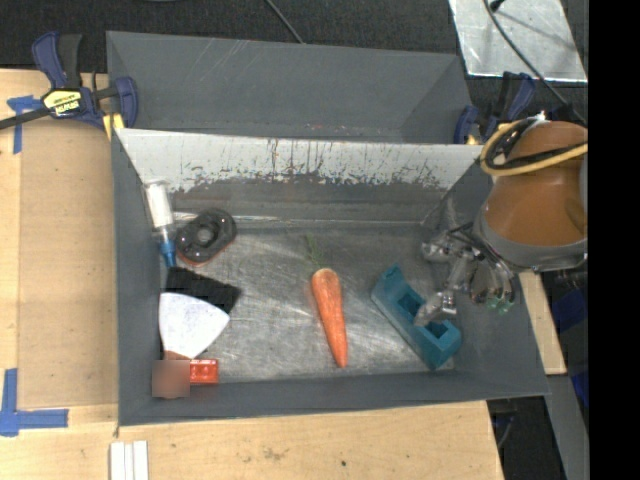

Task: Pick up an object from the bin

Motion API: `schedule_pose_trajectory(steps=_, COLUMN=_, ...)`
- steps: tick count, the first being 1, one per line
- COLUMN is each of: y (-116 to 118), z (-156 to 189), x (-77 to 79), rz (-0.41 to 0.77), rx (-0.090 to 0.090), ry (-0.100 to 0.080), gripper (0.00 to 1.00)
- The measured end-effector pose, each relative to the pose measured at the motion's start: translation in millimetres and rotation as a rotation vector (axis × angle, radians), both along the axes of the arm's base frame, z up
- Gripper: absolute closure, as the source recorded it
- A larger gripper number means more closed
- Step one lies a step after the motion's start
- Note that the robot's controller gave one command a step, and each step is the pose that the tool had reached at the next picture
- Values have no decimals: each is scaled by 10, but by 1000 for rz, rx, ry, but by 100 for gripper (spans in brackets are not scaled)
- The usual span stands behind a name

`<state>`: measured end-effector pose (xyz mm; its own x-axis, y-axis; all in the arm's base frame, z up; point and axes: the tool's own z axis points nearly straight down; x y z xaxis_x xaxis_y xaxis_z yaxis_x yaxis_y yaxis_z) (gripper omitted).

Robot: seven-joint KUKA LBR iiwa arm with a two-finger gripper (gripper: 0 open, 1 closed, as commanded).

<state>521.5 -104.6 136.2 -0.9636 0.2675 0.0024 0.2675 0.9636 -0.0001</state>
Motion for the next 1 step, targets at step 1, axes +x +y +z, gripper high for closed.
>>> schedule_pose_trajectory(steps=1, y=-121, z=-39, x=27, rz=-61, rx=-2, ry=-6, gripper=0)
